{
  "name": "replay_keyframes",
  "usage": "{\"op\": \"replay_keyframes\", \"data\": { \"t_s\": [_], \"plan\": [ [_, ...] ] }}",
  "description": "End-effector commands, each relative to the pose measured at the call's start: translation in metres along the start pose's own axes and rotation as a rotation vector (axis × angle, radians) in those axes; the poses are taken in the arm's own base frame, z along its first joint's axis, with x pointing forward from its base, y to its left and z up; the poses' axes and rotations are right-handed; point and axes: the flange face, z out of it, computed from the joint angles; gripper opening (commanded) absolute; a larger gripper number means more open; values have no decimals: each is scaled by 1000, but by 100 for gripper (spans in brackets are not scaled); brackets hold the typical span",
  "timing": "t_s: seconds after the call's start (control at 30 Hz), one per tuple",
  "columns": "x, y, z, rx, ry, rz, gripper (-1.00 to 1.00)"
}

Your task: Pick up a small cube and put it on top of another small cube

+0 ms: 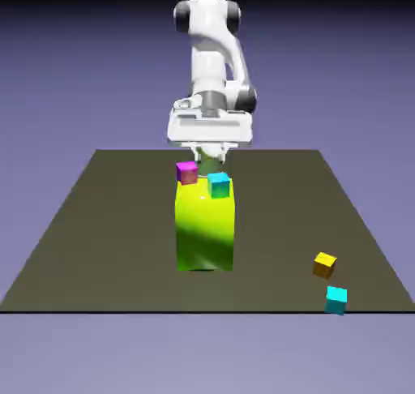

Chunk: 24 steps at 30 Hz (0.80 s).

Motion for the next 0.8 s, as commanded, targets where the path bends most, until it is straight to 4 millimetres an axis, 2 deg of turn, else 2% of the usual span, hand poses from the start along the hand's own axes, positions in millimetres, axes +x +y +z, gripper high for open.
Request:
{"op": "replay_keyframes", "data": {
  "t_s": [0.0,0.2,0.37,0.57,0.77],
  "plan": [
    [-1,-8,9,-6,-28,-31,0],
    [-16,-56,67,-36,-193,-222,0],
    [-44,-94,118,-57,-327,-392,0],
    [-96,-134,179,-76,-483,-607,0],
    [-167,-165,236,-91,-634,-832,0]
  ]
}}
